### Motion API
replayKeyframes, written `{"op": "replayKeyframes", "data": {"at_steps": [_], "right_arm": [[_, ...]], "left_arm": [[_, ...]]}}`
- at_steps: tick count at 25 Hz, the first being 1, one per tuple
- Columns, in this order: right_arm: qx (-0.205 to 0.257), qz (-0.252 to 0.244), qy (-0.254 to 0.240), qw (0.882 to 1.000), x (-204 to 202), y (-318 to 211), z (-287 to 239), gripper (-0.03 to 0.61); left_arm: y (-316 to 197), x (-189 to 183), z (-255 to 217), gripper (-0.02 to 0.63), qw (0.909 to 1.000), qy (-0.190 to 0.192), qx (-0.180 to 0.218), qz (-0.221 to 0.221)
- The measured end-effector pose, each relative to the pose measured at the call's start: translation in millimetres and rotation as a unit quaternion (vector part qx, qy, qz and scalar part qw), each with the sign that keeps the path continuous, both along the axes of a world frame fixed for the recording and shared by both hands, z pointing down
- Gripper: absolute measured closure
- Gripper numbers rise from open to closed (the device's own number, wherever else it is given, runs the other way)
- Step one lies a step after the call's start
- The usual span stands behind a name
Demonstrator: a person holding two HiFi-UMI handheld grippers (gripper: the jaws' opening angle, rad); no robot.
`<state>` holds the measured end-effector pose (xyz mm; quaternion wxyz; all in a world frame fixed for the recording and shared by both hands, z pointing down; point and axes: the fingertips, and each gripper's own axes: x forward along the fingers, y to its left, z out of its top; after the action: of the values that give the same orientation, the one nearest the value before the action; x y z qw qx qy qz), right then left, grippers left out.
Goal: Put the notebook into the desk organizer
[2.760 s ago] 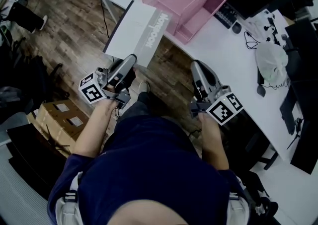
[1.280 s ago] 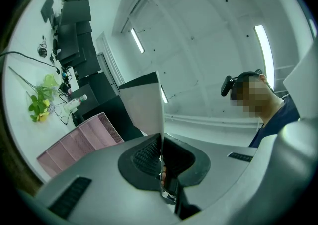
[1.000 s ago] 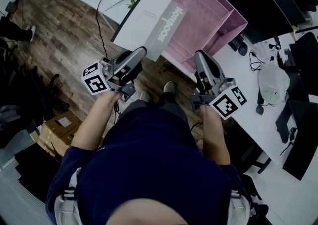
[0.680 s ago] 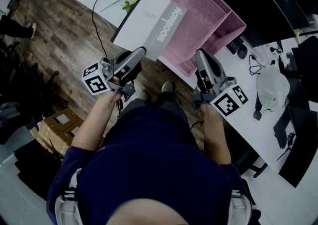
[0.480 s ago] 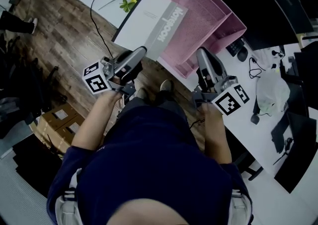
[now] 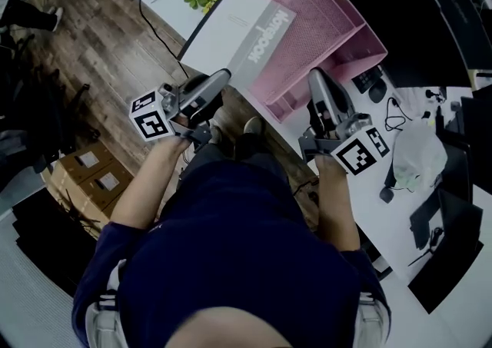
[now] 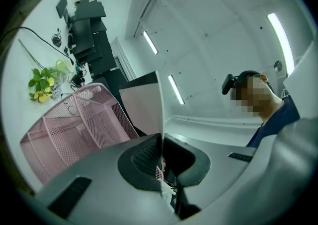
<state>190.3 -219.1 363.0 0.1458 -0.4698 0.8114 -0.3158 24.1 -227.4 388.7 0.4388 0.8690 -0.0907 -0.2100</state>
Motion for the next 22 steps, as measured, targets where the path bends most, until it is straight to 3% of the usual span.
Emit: {"op": "replayKeyframes", "data": {"at_steps": [22], "right_arm": [[-0.028, -0.013, -0.001, 1.0, 6.9, 12.6, 23.7, 0.575]], "left_arm": [[13.8, 13.8, 36.7, 0.578, 0.9995, -0.011, -0.03, 0.0]]}}
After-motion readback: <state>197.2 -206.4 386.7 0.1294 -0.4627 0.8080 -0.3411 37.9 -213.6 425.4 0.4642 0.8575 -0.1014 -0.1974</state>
